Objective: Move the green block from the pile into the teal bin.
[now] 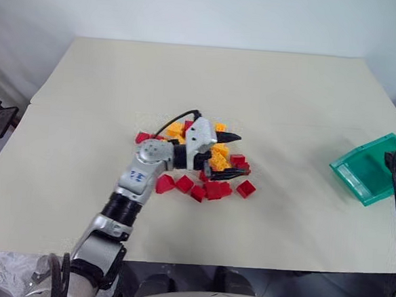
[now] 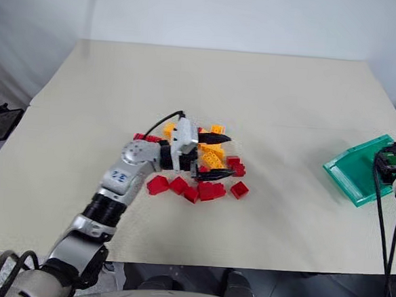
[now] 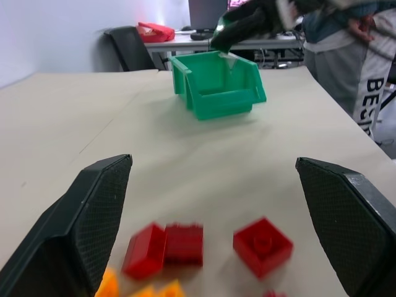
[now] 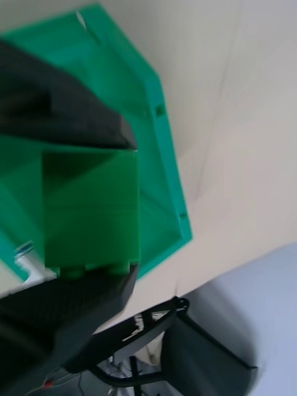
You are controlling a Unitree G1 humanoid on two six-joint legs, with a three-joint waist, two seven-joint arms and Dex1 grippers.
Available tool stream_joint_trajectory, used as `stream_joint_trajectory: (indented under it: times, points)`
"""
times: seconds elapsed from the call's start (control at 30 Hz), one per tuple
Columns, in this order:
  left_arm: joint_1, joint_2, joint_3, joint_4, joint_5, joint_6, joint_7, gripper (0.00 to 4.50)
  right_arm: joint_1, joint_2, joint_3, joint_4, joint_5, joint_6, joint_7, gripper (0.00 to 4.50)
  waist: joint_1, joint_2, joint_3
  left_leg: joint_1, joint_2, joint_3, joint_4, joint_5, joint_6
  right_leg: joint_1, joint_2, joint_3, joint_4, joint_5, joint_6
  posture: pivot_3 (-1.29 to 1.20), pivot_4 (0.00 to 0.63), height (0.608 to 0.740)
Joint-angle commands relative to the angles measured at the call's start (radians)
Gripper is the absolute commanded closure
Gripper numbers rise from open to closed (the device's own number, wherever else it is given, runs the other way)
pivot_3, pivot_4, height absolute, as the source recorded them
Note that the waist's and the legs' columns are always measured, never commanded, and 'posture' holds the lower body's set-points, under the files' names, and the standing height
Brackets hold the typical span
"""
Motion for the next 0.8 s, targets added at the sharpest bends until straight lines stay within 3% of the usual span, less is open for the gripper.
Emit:
stream_joint_trajectory:
  times: [0.03, 0.07, 0.23, 0.33, 0.47, 0.6, 0.8]
  points:
    - [-0.035, -0.008, 0.013, 0.032, 0.010, -0.046, 0.001, 0.00, -0.028, -0.001, -0.002, 0.034, -0.021, -0.068, -0.010, 0.33, 0.000, 0.000, 0.000, 0.000, 0.000, 0.000, -0.001, 0.000, 0.000, 0.000, 0.000, 0.000, 0.000, 0.000, 0.000, 0.00, 0.150, 0.740]
    - [-0.040, -0.010, 0.018, 0.041, 0.009, -0.049, 0.002, 0.00, -0.032, -0.001, 0.002, 0.040, -0.022, -0.075, -0.009, 0.02, -0.001, 0.002, 0.000, 0.000, 0.000, 0.000, -0.001, 0.000, 0.000, 0.000, 0.000, -0.001, 0.000, 0.000, 0.000, 0.00, 0.150, 0.740]
    - [-0.045, 0.018, 0.065, 0.054, -0.013, -0.041, -0.001, 0.00, -0.021, -0.014, -0.016, -0.015, -0.005, -0.062, 0.015, 0.02, 0.000, 0.002, 0.000, -0.001, 0.001, -0.001, -0.001, 0.000, 0.000, 0.000, 0.000, -0.001, -0.001, 0.000, 0.000, 0.00, 0.150, 0.740]
    - [-0.035, 0.064, 0.107, 0.045, -0.019, -0.032, 0.002, 0.00, 0.017, -0.031, -0.034, -0.106, 0.058, -0.043, 0.112, 0.02, -0.001, 0.002, 0.000, -0.001, 0.003, -0.002, -0.001, 0.000, 0.000, 0.000, 0.000, -0.001, -0.001, 0.000, 0.000, 0.00, 0.150, 0.740]
    - [-0.005, 0.168, 0.167, 0.014, -0.019, -0.007, 0.011, 0.00, 0.090, -0.061, -0.043, -0.263, 0.204, 0.005, 0.305, 0.02, -0.001, 0.002, 0.000, -0.001, 0.003, -0.003, -0.001, 0.000, 0.000, 0.000, 0.000, -0.001, -0.001, 0.000, 0.000, 0.00, 0.150, 0.740]
    - [0.093, 0.334, 0.272, -0.045, -0.127, 0.041, -0.137, 0.00, 0.136, -0.106, 0.004, -0.356, 0.373, 0.053, 0.536, 0.02, -0.003, 0.002, 0.000, 0.000, 0.004, -0.004, 0.000, 0.000, 0.000, 0.000, 0.000, -0.001, -0.001, 0.000, 0.000, 0.00, 0.150, 0.740]
    - [0.287, 0.520, 0.338, -0.096, -0.165, 0.061, -0.253, 0.00, 0.141, -0.144, 0.107, -0.257, 0.313, -0.122, 0.706, 0.02, -0.003, 0.001, 0.000, 0.001, 0.005, -0.004, -0.001, -0.001, -0.001, 0.000, 0.000, -0.001, -0.001, 0.000, 0.000, 0.00, 0.150, 0.740]
